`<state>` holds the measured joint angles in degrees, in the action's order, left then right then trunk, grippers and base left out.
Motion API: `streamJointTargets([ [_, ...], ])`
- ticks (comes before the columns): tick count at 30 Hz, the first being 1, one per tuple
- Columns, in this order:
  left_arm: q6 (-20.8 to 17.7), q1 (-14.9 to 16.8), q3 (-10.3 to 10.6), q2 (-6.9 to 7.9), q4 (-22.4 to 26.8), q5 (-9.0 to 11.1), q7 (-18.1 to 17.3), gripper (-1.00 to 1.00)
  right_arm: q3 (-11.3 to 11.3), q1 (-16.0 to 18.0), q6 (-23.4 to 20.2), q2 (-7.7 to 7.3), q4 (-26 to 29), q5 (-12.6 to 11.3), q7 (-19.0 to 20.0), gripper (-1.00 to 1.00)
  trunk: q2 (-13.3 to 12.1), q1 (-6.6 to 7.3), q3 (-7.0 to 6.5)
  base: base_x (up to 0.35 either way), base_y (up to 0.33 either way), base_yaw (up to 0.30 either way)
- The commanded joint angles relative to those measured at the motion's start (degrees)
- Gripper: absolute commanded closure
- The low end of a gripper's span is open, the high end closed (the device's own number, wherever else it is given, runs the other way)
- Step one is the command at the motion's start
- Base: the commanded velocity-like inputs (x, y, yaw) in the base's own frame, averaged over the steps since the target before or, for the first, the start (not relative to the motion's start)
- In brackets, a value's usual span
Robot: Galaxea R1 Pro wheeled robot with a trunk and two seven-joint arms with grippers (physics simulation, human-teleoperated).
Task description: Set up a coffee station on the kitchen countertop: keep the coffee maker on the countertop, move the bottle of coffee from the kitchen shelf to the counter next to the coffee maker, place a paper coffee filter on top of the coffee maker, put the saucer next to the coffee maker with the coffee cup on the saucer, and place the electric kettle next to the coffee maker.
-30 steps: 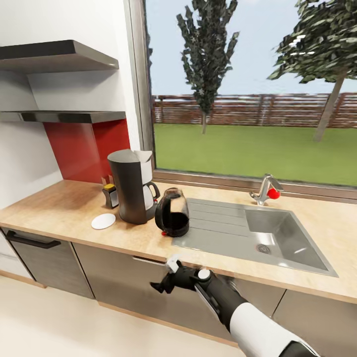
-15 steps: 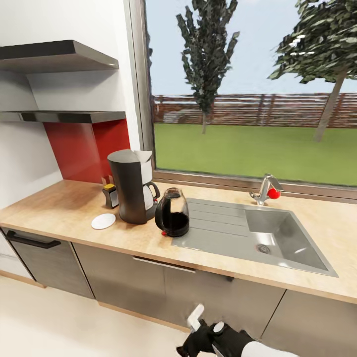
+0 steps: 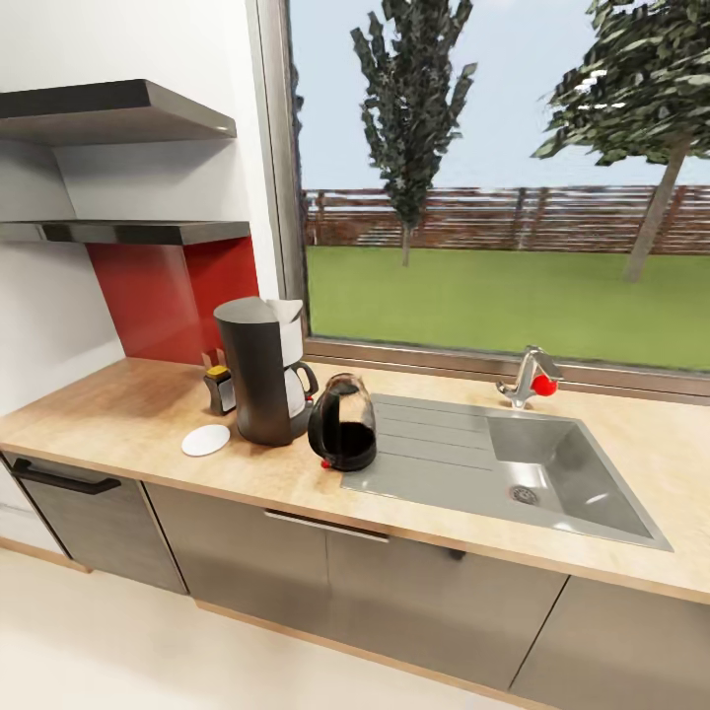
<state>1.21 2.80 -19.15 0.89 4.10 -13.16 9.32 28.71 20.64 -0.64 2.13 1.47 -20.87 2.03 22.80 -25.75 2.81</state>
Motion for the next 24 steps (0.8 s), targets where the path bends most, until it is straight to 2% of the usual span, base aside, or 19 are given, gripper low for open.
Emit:
streamJointTargets([
  [1,1.2,0.0,-0.5,-0.01,-0.1,-0.7,0.1,-1.0,0.5,-0.6,-0.1,-0.48,0.0,-0.9,0.1,-1.0,0.1,-0.03,0.12,0.0,0.0,0.0],
  [2,2.5,0.1,-0.5,-0.04,-0.1,-1.0,0.1,-1.0,0.5,-1.4,-0.1,-1.1,0.0,-1.3,0.1,-1.0,0.1,-0.03,0.12,0.0,0.0,0.0],
  [6,3.3,0.0,-0.5,-0.03,-0.1,-1.2,0.1,-1.0,0.5,-2.2,0.0,-1.93,0.0,-1.5,0.1,-1.0,0.1,-0.03,0.12,0.0,0.0,0.0],
  [9,3.7,0.0,-0.5,0.09,-0.2,-1.2,0.1,-1.0,0.5,-2.6,0.1,-2.11,0.1,-1.7,0.2,-1.0,0.1,-0.03,0.12,0.0,0.0,0.0],
  [12,3.8,0.0,-0.5,0.14,-0.3,-1.2,0.2,-1.0,0.2,-2.7,0.0,-2.01,0.1,-3.0,0.2,-1.0,0.1,-0.03,0.12,0.0,0.0,0.0],
  [13,3.7,-0.1,-0.9,0.18,-0.6,-0.9,0.2,-1.0,-0.6,-2.7,-0.1,-2.08,0.1,-7.8,0.5,-1.0,0.1,-0.03,0.12,0.0,0.0,0.0],
  [14,3.7,-0.1,-0.9,0.18,-0.7,-0.9,0.2,-1.0,-0.6,-2.7,-0.1,-2.08,0.1,-8.5,0.5,-1.0,0.1,-0.03,0.12,0.0,0.0,0.0],
  [17,3.8,-0.2,-1.0,0.17,-0.8,-0.8,0.2,-1.0,-0.6,-2.7,0.0,-1.94,0.1,-9.2,0.5,-1.0,0.1,-0.03,0.12,0.0,0.0,0.0],
  [24,3.8,-0.6,-0.9,0.18,-1.0,-0.9,0.2,-1.0,-0.8,-2.7,0.1,-2.23,0.0,-9.6,0.3,-1.0,0.1,-0.03,0.12,0.0,0.0,-0.246],
])
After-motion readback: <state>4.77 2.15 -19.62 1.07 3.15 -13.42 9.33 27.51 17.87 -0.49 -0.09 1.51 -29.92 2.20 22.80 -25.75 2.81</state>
